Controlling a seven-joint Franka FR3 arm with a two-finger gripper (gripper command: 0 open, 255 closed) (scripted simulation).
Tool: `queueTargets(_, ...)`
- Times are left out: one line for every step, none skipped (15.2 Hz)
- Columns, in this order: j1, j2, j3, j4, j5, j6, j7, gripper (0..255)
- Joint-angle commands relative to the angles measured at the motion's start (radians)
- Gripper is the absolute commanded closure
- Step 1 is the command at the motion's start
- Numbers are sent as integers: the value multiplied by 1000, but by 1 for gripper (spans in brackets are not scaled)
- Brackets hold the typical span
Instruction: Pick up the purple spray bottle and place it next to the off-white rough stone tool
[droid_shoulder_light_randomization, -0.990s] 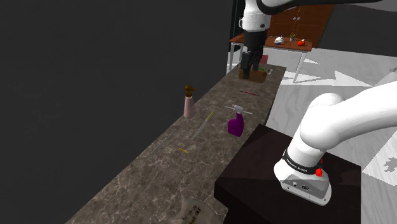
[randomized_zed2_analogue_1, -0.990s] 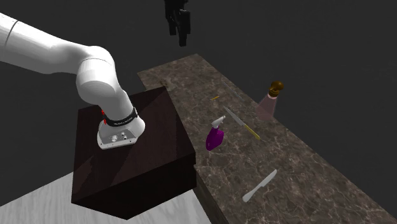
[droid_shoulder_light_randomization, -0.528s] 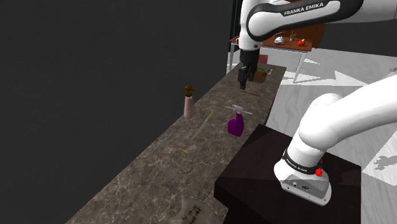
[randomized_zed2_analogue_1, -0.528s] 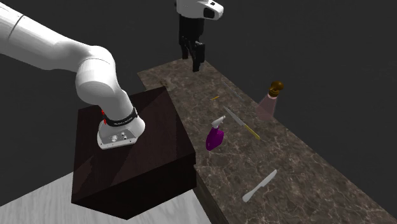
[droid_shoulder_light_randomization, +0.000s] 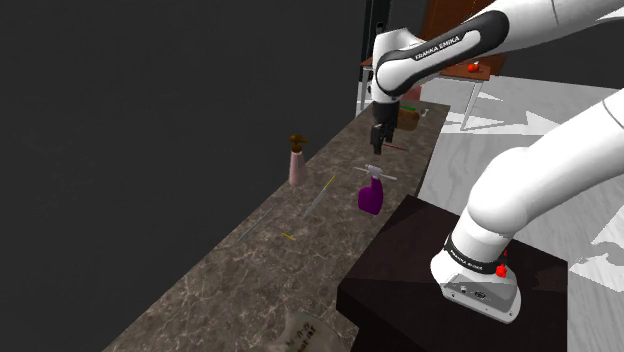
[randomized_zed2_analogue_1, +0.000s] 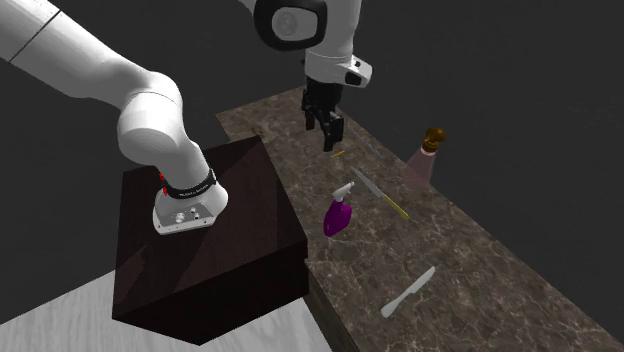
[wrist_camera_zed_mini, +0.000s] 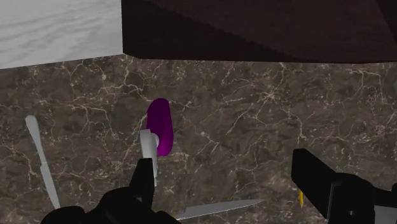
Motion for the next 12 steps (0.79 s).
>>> queueTargets(-3, 74, -22, -5, -8, 81, -18, 0)
queueTargets(-6, 110, -34, -4, -11, 116, -30, 0)
queueTargets(-8, 148, -46, -2, -12, 151, -43, 0)
queueTargets(-10, 187, -59, 3, -13, 186, -56, 0)
queueTargets(-12, 226, -70, 8, -11, 219, -69, 0)
queueTargets(-13, 267, -81, 15, -8, 253, -84, 0)
queueTargets(-15, 309, -92, 24, -3, 285, -100, 0)
queueTargets(-16, 351, -102, 34, 5, 317, -116, 0)
queueTargets(-17, 394, -111, 45, 15, 348, -134, 0)
queueTargets(-19, 438, -119, 58, 27, 377, -153, 0)
queueTargets(-20, 439, -118, 59, 27, 378, -153, 0)
queueTargets(-20, 450, -119, 54, 30, 394, -156, 0)
